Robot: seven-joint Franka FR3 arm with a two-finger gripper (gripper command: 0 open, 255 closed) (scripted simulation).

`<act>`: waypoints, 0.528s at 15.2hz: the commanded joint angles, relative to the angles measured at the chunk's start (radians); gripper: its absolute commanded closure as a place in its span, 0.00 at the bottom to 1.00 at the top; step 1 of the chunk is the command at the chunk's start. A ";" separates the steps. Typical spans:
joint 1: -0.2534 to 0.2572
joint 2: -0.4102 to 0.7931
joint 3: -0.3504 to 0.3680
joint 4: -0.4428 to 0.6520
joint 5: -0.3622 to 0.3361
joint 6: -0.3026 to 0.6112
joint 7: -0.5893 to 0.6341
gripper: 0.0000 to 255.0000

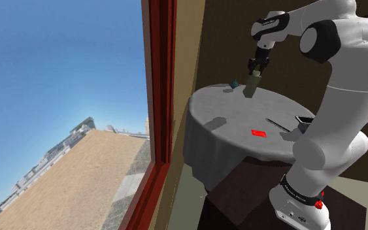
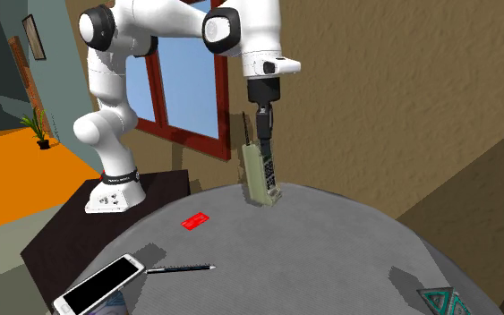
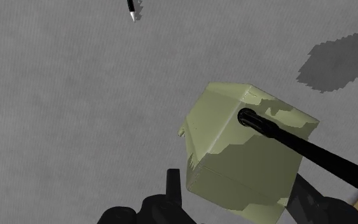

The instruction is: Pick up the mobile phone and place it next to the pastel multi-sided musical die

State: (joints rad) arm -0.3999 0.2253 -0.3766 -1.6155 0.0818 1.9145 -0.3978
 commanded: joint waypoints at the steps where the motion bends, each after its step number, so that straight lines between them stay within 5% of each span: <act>1: -0.029 -0.011 -0.017 -0.013 0.004 0.002 -0.049 1.00; 8: -0.119 -0.037 -0.074 -0.051 0.019 0.011 -0.203 1.00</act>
State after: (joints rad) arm -0.5023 0.1839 -0.4420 -1.6751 0.0945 1.9295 -0.5727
